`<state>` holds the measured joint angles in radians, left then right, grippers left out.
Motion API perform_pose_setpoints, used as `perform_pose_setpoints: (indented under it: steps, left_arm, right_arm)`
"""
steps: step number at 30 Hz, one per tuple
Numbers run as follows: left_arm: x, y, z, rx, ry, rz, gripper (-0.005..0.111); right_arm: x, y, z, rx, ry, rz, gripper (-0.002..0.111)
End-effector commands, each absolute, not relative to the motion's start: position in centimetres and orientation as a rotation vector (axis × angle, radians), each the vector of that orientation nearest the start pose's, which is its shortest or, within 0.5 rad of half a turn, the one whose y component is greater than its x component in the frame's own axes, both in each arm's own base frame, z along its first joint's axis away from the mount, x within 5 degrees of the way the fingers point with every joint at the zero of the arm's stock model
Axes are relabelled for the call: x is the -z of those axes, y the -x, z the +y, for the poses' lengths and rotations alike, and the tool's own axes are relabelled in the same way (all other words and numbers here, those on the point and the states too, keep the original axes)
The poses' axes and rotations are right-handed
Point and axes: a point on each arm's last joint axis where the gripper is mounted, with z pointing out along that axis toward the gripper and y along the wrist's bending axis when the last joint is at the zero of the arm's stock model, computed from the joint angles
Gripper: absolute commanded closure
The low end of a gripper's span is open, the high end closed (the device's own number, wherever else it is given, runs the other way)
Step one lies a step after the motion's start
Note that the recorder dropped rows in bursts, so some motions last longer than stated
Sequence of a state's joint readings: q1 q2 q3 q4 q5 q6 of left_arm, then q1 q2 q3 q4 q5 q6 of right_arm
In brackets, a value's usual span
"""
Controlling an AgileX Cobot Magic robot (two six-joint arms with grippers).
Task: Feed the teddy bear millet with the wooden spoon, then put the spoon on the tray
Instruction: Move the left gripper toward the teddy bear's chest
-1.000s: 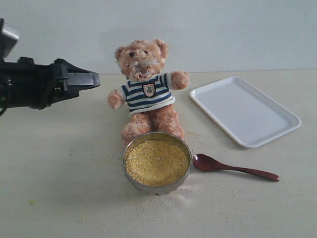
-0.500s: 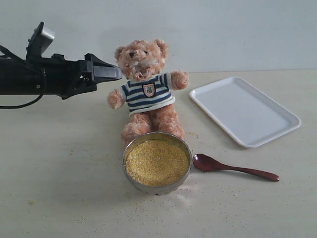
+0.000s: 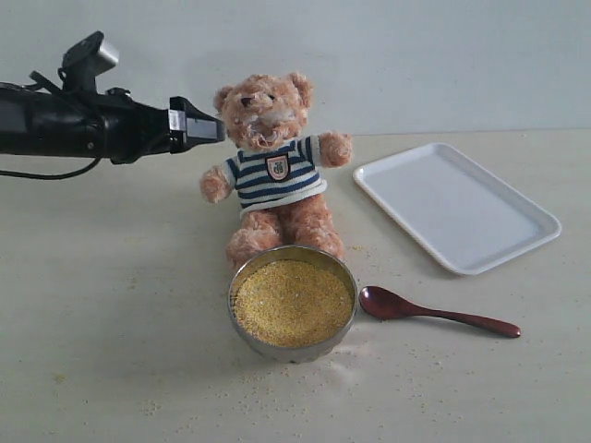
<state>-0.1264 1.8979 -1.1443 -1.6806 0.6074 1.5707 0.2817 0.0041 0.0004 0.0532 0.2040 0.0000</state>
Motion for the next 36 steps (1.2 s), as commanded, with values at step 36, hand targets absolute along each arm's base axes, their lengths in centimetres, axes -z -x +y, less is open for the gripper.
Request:
perform_pose_setpoints:
  steps: [36]
  left_arm:
    - [-11.9,-41.0,-12.3,0.923,-0.299,2.272,0.014]
  right_arm:
    - [-19.5,-5.4,1.6,-0.252,0.202,1.673,0.108]
